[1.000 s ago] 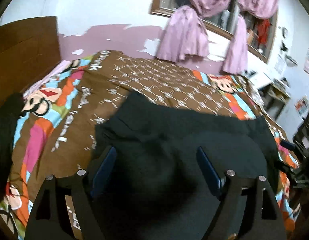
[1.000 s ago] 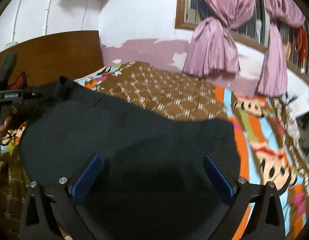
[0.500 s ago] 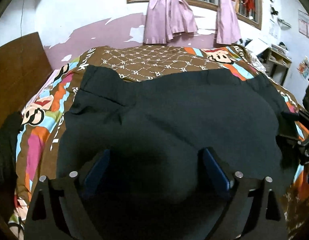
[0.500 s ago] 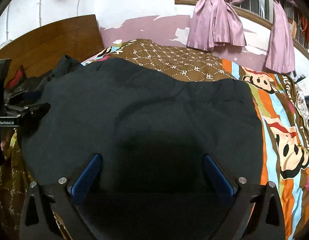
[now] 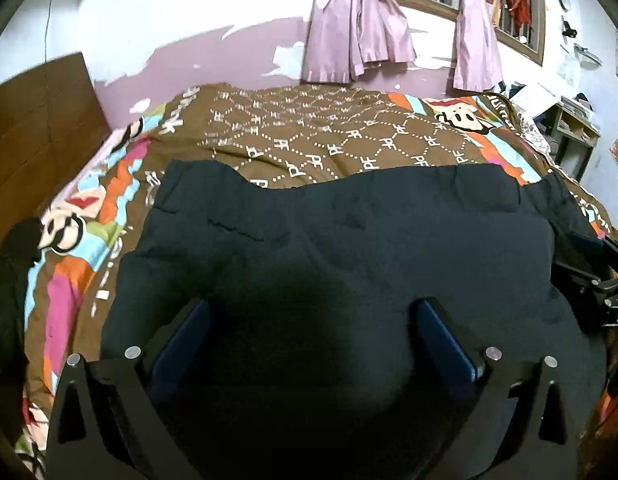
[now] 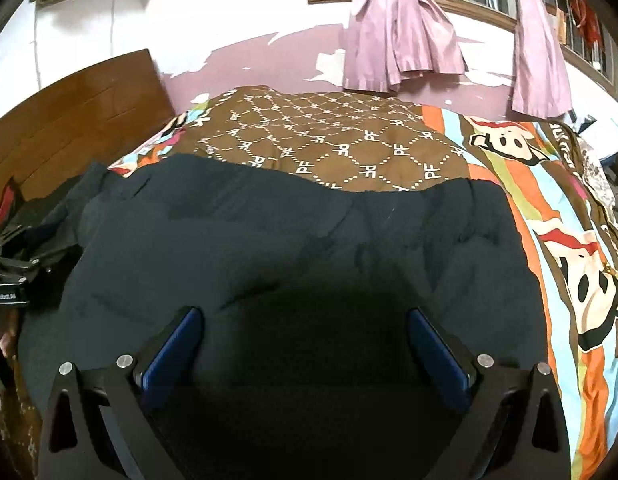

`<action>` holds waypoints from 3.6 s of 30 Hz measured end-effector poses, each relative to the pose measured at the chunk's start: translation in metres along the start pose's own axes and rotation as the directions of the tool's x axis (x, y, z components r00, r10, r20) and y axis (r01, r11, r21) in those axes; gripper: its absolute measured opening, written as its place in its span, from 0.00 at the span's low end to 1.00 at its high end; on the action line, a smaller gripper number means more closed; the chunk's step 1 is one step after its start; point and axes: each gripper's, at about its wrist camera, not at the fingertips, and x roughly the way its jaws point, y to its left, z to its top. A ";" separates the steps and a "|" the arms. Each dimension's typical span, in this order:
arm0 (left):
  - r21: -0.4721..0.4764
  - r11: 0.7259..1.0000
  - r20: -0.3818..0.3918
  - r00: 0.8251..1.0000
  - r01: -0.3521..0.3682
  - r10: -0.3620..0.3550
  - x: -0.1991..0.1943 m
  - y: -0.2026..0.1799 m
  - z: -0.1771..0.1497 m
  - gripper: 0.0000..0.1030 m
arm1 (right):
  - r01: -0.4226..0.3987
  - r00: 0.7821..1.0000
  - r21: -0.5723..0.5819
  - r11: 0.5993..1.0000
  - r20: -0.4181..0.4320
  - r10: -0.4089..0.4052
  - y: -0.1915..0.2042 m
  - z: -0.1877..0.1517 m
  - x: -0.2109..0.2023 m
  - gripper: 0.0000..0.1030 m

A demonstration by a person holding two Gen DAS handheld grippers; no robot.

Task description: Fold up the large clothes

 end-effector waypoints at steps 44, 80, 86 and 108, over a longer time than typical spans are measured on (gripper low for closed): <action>-0.056 0.998 -0.099 0.995 0.029 -0.035 0.053 0.004 0.004 0.99 | 0.031 0.991 0.086 0.996 -0.135 -0.019 -0.022 0.008 0.058 1.00; -0.124 0.992 0.072 0.997 0.034 -0.025 -0.007 0.044 0.007 0.99 | -0.016 0.998 0.084 0.996 0.064 0.011 -0.031 -0.006 0.005 1.00; -0.229 0.973 0.041 0.999 0.031 -0.022 -0.020 0.094 0.004 0.99 | 0.010 0.997 0.072 0.997 0.075 -0.015 -0.052 -0.009 -0.023 1.00; -0.312 0.929 -0.095 0.966 0.200 -0.240 0.007 0.135 -0.044 0.99 | -0.021 0.996 0.304 0.953 -0.082 0.048 -0.137 -0.066 -0.005 1.00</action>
